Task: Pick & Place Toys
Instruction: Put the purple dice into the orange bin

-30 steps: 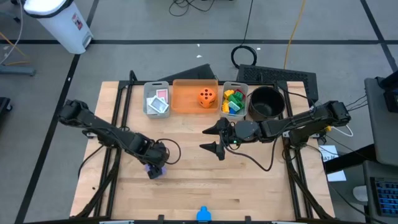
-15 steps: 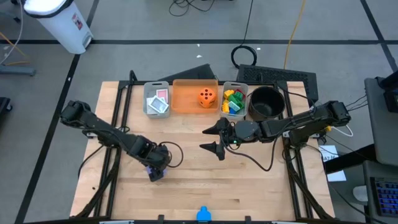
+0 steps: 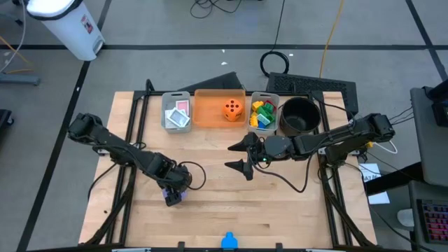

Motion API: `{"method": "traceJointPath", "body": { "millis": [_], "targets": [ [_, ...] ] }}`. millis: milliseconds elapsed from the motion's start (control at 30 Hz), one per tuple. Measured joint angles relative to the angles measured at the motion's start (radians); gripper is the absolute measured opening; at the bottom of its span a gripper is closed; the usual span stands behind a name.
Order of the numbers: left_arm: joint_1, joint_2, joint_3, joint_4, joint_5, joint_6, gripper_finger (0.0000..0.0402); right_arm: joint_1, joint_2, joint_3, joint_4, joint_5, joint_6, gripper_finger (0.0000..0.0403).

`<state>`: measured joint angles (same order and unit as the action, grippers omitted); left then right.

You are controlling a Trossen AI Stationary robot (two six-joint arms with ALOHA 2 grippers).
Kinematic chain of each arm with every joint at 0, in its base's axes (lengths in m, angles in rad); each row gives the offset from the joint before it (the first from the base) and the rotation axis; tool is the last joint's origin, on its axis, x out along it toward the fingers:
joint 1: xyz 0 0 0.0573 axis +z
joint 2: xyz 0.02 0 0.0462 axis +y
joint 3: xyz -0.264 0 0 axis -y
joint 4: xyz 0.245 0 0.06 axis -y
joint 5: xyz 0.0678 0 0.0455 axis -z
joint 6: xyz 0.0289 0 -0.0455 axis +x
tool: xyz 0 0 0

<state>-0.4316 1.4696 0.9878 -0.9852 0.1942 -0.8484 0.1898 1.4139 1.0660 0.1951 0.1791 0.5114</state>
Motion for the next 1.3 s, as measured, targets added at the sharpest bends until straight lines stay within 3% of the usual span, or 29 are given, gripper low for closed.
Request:
{"method": "traceJointPath", "body": {
  "millis": [700,833,967,1067,1300],
  "targets": [
    [0.086,-0.010,0.005,-0.067,0.036,0.099,0.0399,0.000,0.000,0.000,0.001,0.000,0.000,0.0341],
    [0.072,-0.010,0.059,-0.172,-0.024,0.121,0.0399,0.000,0.000,0.000,0.001,0.000,0.000,0.0341],
    [0.029,-0.011,0.147,-0.253,-0.157,0.141,0.0399,0.000,0.000,0.000,-0.001,0.000,0.000,0.0341],
    [-0.023,-0.011,0.186,-0.230,-0.220,0.156,0.0399,0.000,0.000,0.000,-0.006,0.000,0.000,0.0341],
    [-0.117,-0.011,0.194,-0.185,-0.263,0.241,0.0399,0.000,0.000,0.000,-0.006,0.000,0.000,0.0341]
  ]
}}
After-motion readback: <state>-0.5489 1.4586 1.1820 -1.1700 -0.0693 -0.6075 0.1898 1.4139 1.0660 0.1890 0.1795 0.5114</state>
